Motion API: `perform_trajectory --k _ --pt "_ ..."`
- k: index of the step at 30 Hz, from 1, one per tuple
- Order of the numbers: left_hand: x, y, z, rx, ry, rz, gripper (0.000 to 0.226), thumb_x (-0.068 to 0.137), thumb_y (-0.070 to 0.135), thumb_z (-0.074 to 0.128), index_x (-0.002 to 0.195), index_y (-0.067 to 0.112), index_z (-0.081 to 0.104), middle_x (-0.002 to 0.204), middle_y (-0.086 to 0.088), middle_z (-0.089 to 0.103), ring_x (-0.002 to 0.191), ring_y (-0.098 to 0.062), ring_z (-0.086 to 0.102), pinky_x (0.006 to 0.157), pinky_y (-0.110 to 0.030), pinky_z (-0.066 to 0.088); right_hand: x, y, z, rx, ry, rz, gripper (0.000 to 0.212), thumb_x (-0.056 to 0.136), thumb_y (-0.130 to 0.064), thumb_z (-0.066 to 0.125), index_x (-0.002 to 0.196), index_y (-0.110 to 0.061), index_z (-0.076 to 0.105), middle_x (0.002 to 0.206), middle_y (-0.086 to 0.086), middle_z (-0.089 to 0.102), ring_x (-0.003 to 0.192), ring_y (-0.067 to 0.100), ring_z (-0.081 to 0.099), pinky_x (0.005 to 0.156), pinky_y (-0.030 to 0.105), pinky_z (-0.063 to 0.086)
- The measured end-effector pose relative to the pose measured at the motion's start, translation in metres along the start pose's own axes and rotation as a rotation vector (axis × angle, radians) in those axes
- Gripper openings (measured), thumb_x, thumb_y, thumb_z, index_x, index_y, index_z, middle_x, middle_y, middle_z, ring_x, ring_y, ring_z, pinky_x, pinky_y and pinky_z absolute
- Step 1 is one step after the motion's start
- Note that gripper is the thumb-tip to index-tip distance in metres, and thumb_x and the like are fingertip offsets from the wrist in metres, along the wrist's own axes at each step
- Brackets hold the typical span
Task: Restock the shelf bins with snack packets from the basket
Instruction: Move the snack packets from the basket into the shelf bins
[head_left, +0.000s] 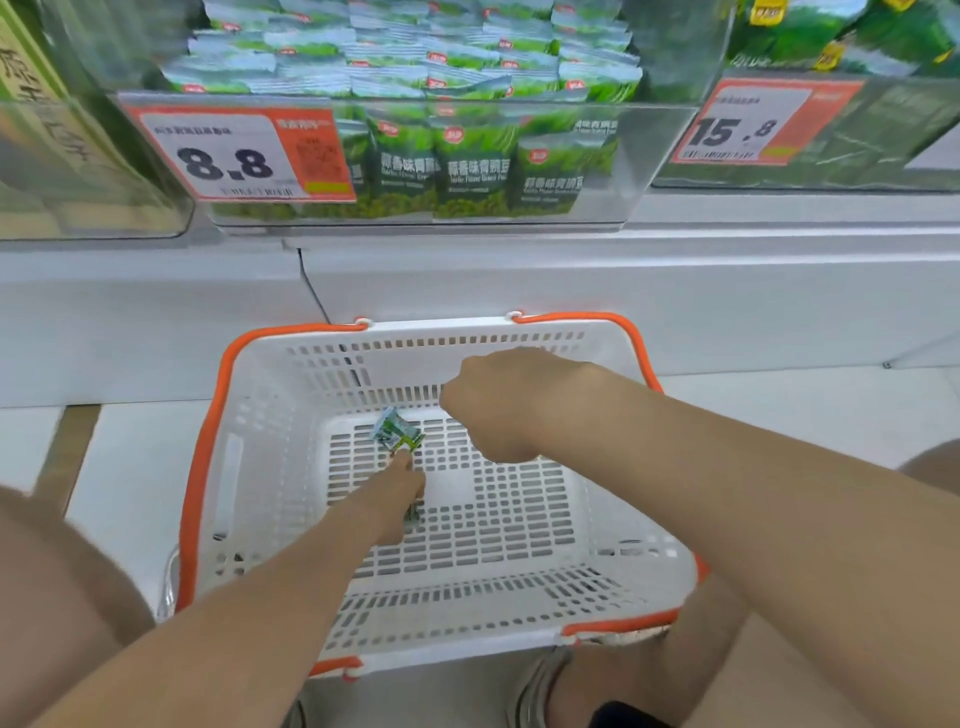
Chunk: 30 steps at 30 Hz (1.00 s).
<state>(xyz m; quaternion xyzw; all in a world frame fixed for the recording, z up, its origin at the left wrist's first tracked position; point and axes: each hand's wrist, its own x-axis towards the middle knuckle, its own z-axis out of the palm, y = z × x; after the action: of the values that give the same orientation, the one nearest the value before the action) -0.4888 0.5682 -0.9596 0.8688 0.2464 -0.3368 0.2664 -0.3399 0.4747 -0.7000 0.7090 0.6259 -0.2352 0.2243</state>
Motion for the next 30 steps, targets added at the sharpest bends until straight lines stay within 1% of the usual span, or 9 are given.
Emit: perform_trajectory --k 3,6,10,12,17,19,23,26,30 --pt "-0.001 0.003 -0.001 -0.048 0.02 0.047 0.036 0.086 0.006 0.072 0.113 0.018 0.052 0.123 -0.006 0.047 0.088 -0.026 0.055 0.074 -0.034 0.046 -0.002 -0.003 -0.005 -0.002 0.01 -0.01 0.032 0.097 -0.003 0.051 0.075 -0.02 0.036 0.083 0.0 0.044 0.061 0.015 0.046 0.051 0.03 0.037" --pt "-0.007 0.02 -0.026 -0.27 0.053 0.094 0.015 0.089 0.001 0.062 0.096 0.013 0.058 0.106 -0.012 0.061 0.086 -0.022 0.053 0.076 -0.033 0.048 -0.008 0.001 -0.012 0.023 0.023 -0.002 0.033 0.098 -0.002 0.049 0.074 -0.021 0.034 0.083 0.001 0.046 0.063 0.015 0.047 0.051 0.03 0.035" --pt "-0.027 0.054 -0.087 -0.431 0.036 0.194 0.041 0.092 0.026 0.073 0.126 0.01 0.056 0.112 -0.019 0.069 0.082 -0.029 0.066 0.074 -0.045 0.056 -0.017 0.014 -0.022 0.047 0.077 0.029 0.013 0.1 -0.01 0.051 0.105 -0.018 0.06 0.099 0.006 0.055 0.078 0.023 0.059 0.054 0.033 0.038" --pt "-0.046 0.072 -0.118 -0.471 0.004 0.279 0.045 0.089 0.026 0.078 0.126 0.009 0.059 0.102 -0.014 0.075 0.085 -0.028 0.076 0.083 -0.047 0.062 -0.026 0.024 -0.025 0.106 0.083 0.059 0.027 0.103 -0.019 0.054 0.129 -0.017 0.061 0.117 0.009 0.059 0.094 0.029 0.065 0.061 0.036 0.047" --pt "-0.101 0.102 -0.177 -0.591 0.117 0.474 0.026 0.089 0.029 0.082 0.112 0.02 0.074 0.094 -0.012 0.074 0.074 -0.017 0.067 0.074 -0.036 0.056 -0.049 0.05 -0.03 0.244 0.096 0.12 0.047 0.092 -0.046 0.071 0.124 -0.015 0.057 0.109 0.006 0.065 0.1 0.027 0.064 0.087 0.046 0.057" --pt "-0.122 0.108 -0.192 -0.656 0.17 0.517 0.033 0.084 0.034 0.085 0.113 0.025 0.071 0.091 -0.008 0.067 0.075 -0.019 0.059 0.077 -0.039 0.052 -0.058 0.058 -0.035 0.385 0.142 0.127 0.053 0.087 -0.05 0.077 0.122 -0.019 0.053 0.1 0.0 0.067 0.094 0.021 0.065 0.083 0.04 0.057" --pt "-0.159 0.121 -0.215 -0.79 0.262 0.528 0.049 0.081 0.003 0.088 0.118 0.014 0.059 0.078 -0.012 0.073 0.072 -0.023 0.07 0.079 -0.038 0.064 -0.078 0.067 -0.044 0.664 0.305 0.096 0.046 0.086 -0.027 0.085 0.114 -0.024 0.049 0.077 0.002 0.072 0.061 0.009 0.063 0.055 0.022 0.048" --pt "-0.175 0.13 -0.224 -0.793 0.363 0.548 0.052 0.072 -0.001 0.093 0.112 0.011 0.061 0.082 -0.017 0.078 0.069 -0.019 0.074 0.063 -0.024 0.055 -0.091 0.071 -0.047 0.743 0.406 0.101 0.041 0.087 -0.019 0.083 0.113 -0.024 0.051 0.08 0.008 0.073 0.063 0.013 0.065 0.053 0.026 0.048" --pt "-0.182 0.136 -0.23 -0.788 0.559 0.552 0.056 0.059 0.012 0.1 0.1 0.011 0.062 0.081 -0.019 0.075 0.07 -0.032 0.076 0.068 -0.038 0.058 -0.102 0.069 -0.054 0.621 0.502 0.124 0.04 0.088 -0.029 0.078 0.121 -0.029 0.055 0.088 -0.008 0.061 0.07 0.003 0.056 0.058 0.022 0.04"
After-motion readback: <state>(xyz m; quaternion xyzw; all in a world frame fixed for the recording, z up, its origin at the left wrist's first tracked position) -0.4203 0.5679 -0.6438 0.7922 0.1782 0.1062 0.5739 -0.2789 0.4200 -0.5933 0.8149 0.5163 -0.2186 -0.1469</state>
